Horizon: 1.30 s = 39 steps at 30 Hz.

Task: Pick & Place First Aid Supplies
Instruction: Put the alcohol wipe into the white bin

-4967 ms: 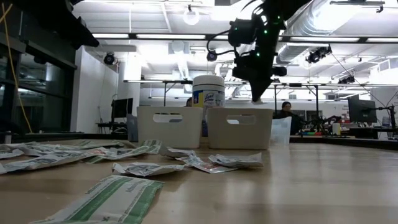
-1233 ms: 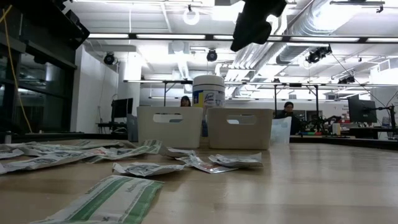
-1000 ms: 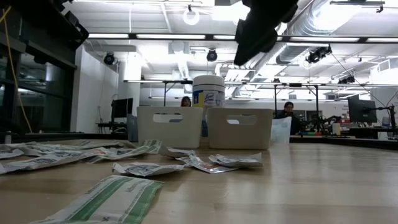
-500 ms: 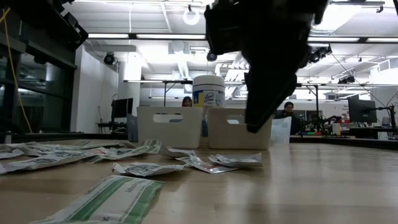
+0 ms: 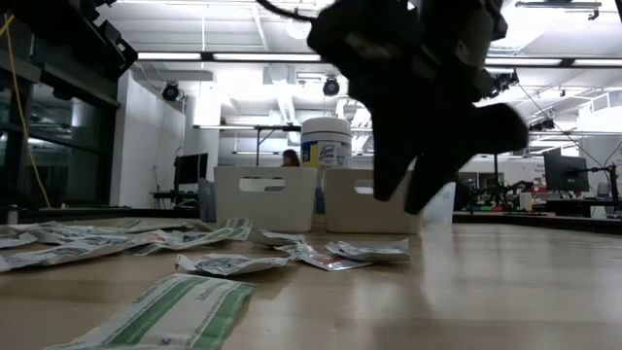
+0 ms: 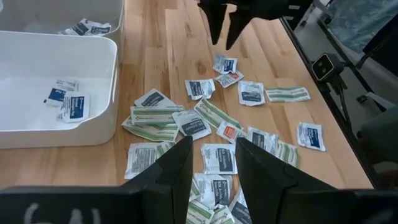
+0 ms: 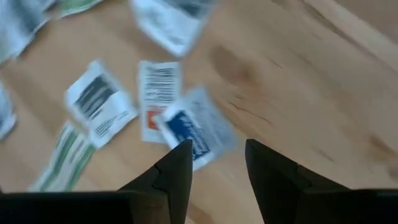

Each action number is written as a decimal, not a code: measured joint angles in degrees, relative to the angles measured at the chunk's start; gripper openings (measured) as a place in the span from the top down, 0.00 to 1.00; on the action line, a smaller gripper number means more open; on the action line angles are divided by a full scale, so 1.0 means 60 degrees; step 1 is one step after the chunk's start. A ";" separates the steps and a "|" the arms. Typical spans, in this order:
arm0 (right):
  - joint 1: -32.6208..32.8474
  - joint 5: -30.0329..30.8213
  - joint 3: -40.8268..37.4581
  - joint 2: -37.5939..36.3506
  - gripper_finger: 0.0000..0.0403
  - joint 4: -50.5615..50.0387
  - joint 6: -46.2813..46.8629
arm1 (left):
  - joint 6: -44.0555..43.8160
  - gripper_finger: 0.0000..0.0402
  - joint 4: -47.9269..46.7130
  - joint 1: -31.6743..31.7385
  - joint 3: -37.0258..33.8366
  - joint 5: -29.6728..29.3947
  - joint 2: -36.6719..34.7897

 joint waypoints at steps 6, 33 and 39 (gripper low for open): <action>0.0175 -0.0076 -0.0230 0.0004 0.65 -0.0103 0.1985 | 0.0169 0.70 0.0002 0.0001 0.0002 -0.0001 -0.0003; 0.0887 0.1667 -0.3326 -0.0106 0.65 0.6208 0.4059 | 0.0175 0.70 0.0005 -0.0003 -0.0002 -0.0005 -0.0004; 0.0880 0.1588 -0.3326 -0.0090 0.65 0.6254 0.3967 | 0.0175 0.70 0.0005 -0.0002 0.0001 -0.0034 -0.0003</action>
